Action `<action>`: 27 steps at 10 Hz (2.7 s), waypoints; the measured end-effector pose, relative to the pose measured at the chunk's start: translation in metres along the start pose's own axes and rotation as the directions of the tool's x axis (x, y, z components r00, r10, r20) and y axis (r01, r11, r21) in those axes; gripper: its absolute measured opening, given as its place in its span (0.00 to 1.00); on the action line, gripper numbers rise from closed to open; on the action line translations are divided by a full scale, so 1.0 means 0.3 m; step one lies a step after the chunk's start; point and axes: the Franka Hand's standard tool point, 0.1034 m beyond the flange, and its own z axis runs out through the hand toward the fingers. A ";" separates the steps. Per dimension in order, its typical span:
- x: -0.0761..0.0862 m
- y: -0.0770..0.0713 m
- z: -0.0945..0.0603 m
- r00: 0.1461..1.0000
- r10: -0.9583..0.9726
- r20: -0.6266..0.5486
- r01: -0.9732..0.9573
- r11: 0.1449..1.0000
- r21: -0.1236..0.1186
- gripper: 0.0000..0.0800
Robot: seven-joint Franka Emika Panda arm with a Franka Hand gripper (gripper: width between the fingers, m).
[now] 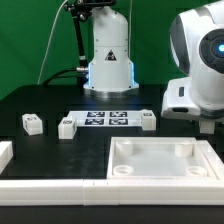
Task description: Assemble one leg
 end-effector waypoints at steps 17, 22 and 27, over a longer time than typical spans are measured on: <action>0.007 0.017 -0.277 0.961 -0.021 -0.276 0.034 0.998 0.043 0.36; 0.030 0.081 -0.359 0.810 -0.077 -0.581 0.109 0.994 0.020 0.36; -0.001 0.046 -0.425 0.520 -0.072 -0.851 0.192 0.981 0.034 0.36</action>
Offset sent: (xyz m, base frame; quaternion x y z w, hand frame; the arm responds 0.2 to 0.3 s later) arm 0.0000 0.0000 0.0000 0.0000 0.0000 0.0000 1.0000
